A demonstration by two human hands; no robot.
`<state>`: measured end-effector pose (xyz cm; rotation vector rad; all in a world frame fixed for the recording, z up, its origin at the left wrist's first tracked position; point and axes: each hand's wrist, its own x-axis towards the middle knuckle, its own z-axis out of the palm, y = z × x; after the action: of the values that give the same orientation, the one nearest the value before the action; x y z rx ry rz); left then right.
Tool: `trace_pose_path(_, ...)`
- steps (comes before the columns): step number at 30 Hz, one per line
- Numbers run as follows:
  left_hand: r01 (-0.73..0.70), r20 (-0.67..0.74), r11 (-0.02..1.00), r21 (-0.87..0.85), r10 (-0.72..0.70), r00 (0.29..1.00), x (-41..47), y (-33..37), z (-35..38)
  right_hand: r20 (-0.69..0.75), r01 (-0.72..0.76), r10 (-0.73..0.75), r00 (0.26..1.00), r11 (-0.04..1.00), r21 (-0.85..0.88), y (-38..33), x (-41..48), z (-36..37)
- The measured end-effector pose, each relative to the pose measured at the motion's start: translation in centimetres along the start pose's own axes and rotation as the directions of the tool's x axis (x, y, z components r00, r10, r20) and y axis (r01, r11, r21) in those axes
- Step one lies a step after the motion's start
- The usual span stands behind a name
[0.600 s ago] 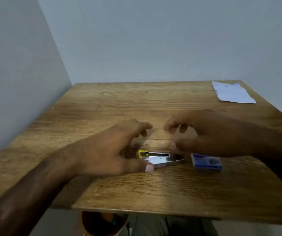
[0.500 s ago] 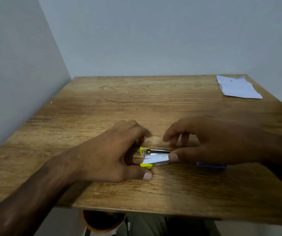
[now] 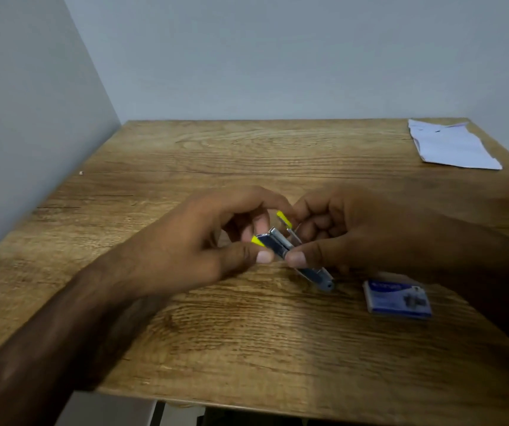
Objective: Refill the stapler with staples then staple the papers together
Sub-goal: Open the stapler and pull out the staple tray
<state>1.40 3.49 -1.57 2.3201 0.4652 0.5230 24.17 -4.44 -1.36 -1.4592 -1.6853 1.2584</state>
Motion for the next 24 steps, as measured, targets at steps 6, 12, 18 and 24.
trace_pose_path(6, 0.039, -0.156, 0.935, -0.351, -0.099, 0.983, 1.7, 0.1, 0.5, -0.141, 0.186, -0.162, 0.977, 0.966, 0.182, 0.9, 0.9, -0.1)
trace_pose_path(12, 0.035, -0.234, 0.944, -0.329, -0.117, 0.965, 3.3, 0.5, 1.6, -0.293, 0.241, -0.160, 0.943, 0.932, 0.269, 1.9, 1.1, 0.7)
trace_pose_path(18, 0.006, -0.165, 0.995, -0.100, -0.023, 0.986, 5.4, -0.2, 0.7, -0.297, 0.178, -0.094, 0.950, 0.946, 0.270, 1.8, 0.4, 0.1)
trace_pose_path(24, -0.118, -0.192, 0.989, -0.087, 0.099, 0.976, 5.9, -0.8, 1.4, -0.364, 0.189, -0.059, 0.930, 0.923, 0.335, 2.3, 0.2, 0.2)
